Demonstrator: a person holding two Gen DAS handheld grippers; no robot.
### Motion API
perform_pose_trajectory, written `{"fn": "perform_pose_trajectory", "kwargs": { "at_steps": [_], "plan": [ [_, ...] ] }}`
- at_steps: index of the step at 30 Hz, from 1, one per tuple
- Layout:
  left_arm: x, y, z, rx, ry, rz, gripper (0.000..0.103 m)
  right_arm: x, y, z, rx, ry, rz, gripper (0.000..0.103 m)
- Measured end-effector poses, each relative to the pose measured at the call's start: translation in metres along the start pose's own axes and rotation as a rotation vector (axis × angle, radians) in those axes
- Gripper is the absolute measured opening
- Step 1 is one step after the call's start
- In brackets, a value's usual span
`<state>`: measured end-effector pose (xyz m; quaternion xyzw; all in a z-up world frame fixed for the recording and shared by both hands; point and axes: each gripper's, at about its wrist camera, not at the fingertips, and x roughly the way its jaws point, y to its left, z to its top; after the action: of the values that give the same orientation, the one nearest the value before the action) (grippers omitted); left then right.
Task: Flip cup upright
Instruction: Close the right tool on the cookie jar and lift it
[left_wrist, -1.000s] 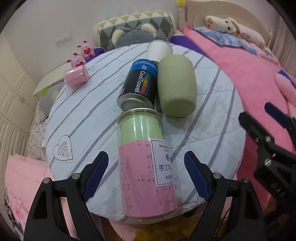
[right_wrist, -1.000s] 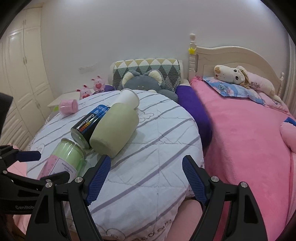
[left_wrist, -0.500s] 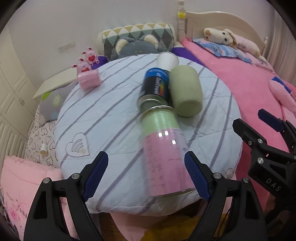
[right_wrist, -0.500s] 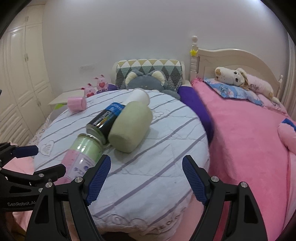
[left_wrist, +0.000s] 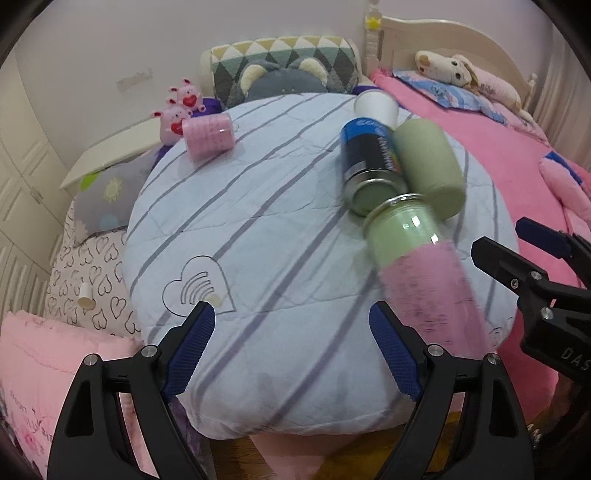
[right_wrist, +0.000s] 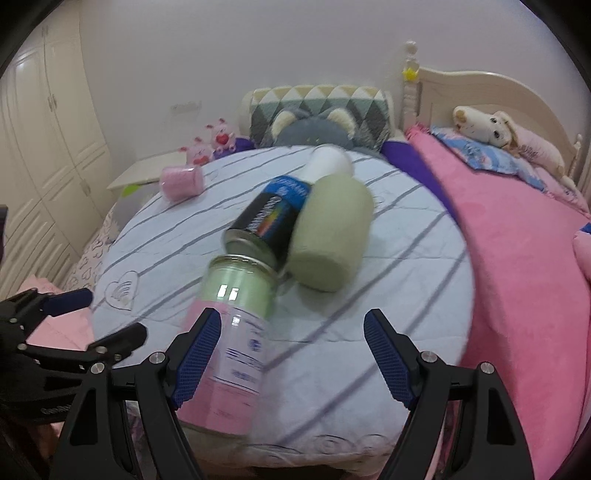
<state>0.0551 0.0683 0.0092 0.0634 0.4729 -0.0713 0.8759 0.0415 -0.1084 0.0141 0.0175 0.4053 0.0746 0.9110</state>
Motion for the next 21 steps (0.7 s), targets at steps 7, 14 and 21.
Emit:
{"fn": "perform_pose_trajectory", "kwargs": {
  "at_steps": [7, 14, 21],
  "plan": [
    [0.025, 0.024, 0.01, 0.004, 0.022, -0.028, 0.087, 0.027, 0.018, 0.016, 0.024, 0.096, -0.019, 0.081],
    [0.046, 0.042, 0.017, -0.004, 0.038, -0.034, 0.087, 0.049, 0.025, 0.025, 0.048, 0.176, -0.014, 0.081],
    [0.057, 0.052, 0.023, -0.006, 0.047, -0.05, 0.087, 0.073, 0.031, 0.03, 0.068, 0.273, 0.038, 0.081]
  ]
}}
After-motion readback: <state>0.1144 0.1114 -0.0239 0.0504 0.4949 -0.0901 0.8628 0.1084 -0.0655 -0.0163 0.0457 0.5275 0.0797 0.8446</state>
